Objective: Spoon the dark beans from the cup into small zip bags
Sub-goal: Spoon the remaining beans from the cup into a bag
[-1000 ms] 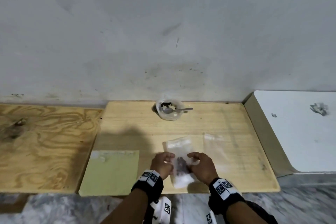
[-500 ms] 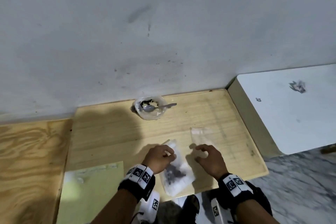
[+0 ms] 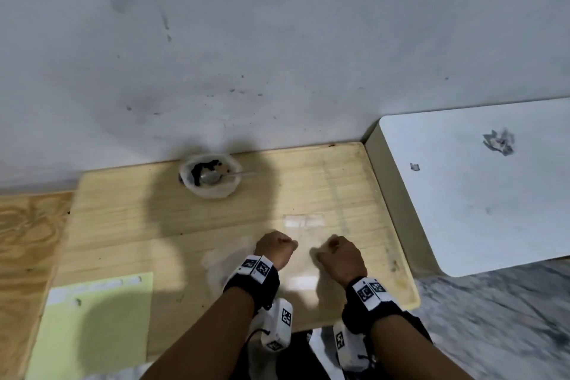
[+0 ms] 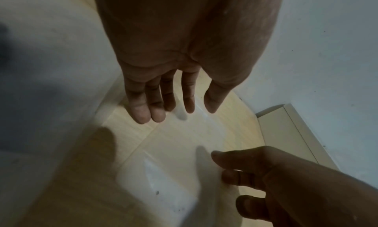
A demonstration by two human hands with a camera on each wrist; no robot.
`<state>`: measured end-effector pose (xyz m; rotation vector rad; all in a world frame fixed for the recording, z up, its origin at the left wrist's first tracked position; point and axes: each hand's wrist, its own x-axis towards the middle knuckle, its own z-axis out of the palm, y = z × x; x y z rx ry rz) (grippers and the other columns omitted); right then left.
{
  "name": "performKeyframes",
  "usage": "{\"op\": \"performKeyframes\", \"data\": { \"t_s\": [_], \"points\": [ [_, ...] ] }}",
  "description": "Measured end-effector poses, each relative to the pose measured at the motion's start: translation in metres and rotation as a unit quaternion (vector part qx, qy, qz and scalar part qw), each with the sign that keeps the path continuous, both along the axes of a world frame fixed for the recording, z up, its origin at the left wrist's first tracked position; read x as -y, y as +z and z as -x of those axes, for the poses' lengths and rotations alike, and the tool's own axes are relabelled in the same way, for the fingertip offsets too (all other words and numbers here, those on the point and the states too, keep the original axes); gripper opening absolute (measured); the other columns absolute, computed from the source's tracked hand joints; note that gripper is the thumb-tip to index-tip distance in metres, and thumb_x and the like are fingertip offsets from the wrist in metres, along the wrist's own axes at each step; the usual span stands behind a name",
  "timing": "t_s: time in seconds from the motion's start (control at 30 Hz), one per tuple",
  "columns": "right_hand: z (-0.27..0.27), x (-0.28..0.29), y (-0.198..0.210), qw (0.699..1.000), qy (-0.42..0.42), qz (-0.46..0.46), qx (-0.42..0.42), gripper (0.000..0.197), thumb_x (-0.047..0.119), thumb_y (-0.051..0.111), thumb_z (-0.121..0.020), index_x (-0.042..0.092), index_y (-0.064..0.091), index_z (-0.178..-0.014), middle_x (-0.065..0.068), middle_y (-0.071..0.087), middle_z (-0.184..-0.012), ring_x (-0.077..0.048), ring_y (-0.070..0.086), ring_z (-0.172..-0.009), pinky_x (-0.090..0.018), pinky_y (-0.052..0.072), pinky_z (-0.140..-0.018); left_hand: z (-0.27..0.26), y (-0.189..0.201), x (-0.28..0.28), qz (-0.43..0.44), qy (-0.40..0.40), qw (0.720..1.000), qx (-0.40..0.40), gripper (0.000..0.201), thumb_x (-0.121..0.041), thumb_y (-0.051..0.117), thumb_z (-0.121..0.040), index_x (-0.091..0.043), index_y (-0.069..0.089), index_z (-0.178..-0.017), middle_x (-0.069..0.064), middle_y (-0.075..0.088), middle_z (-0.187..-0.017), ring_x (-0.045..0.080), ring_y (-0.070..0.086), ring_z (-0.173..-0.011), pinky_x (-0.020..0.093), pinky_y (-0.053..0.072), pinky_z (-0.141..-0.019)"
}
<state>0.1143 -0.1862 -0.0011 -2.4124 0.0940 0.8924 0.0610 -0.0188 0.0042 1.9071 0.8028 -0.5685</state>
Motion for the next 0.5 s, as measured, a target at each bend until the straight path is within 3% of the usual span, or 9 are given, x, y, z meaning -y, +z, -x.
{"op": "performKeyframes", "data": {
  "t_s": [0.07, 0.13, 0.23, 0.33, 0.43, 0.5],
  "points": [
    [-0.001, -0.001, -0.002, 1.0, -0.01, -0.014, -0.009, 0.045, 0.041, 0.072, -0.081, 0.016, 0.059, -0.116, 0.0, 0.061, -0.109, -0.023, 0.06, -0.105, -0.026, 0.041, -0.081, -0.003, -0.006, 0.003, -0.008, -0.002, 1.0, -0.01, 0.013, -0.031, 0.062, -0.088, -0.026, 0.058, -0.077, 0.006, 0.058, -0.085, 0.026, 0.053, -0.079, 0.03, 0.043, -0.075],
    [-0.001, -0.002, -0.004, 1.0, -0.012, -0.019, -0.004, 0.043, 0.043, 0.071, -0.08, 0.017, 0.059, -0.113, 0.004, 0.058, -0.104, -0.019, 0.057, -0.096, -0.025, 0.039, -0.08, -0.002, -0.007, 0.004, -0.002, 0.033, 0.999, -0.018, 0.004, -0.03, 0.065, -0.086, -0.028, 0.069, -0.088, 0.005, 0.066, -0.092, 0.027, 0.06, -0.088, 0.026, 0.042, -0.078],
    [0.002, 0.002, -0.008, 0.998, -0.028, -0.045, 0.014, 0.035, 0.039, 0.073, -0.078, 0.023, 0.058, -0.105, 0.006, 0.063, -0.099, -0.012, 0.056, -0.085, -0.025, 0.04, -0.072, 0.001, -0.014, 0.004, 0.001, 0.079, 0.997, -0.019, 0.017, -0.027, 0.069, -0.085, -0.018, 0.072, -0.098, 0.001, 0.071, -0.105, 0.022, 0.064, -0.102, 0.025, 0.046, -0.085],
    [0.005, 0.008, -0.01, 0.993, -0.074, -0.094, 0.023, 0.026, 0.021, 0.078, -0.075, 0.022, 0.059, -0.091, 0.005, 0.065, -0.088, -0.007, 0.057, -0.075, -0.017, 0.039, -0.061, 0.004, -0.017, 0.007, 0.019, 0.105, 0.994, -0.017, 0.004, -0.021, 0.071, -0.081, -0.022, 0.07, -0.085, 0.001, 0.072, -0.094, 0.023, 0.066, -0.092, 0.029, 0.052, -0.087],
    [0.002, 0.009, -0.013, 0.986, -0.105, -0.125, 0.025, 0.017, 0.011, 0.078, -0.073, 0.019, 0.065, -0.081, 0.007, 0.069, -0.082, -0.015, 0.063, -0.08, -0.018, 0.043, -0.065, 0.007, -0.02, 0.008, 0.035, 0.131, 0.991, -0.021, 0.012, -0.017, 0.073, -0.079, -0.025, 0.067, -0.073, 0.0, 0.07, -0.084, 0.021, 0.065, -0.083, 0.033, 0.055, -0.087],
    [-0.001, 0.009, -0.014, 0.986, -0.1, -0.129, 0.027, 0.013, 0.009, 0.076, -0.075, 0.019, 0.067, -0.077, 0.012, 0.07, -0.079, -0.012, 0.065, -0.081, -0.017, 0.044, -0.068, 0.007, -0.022, 0.007, 0.05, 0.135, 0.989, -0.02, 0.013, -0.016, 0.074, -0.078, -0.025, 0.067, -0.072, 0.0, 0.071, -0.085, 0.026, 0.066, -0.086, 0.036, 0.056, -0.089]
  ]
}}
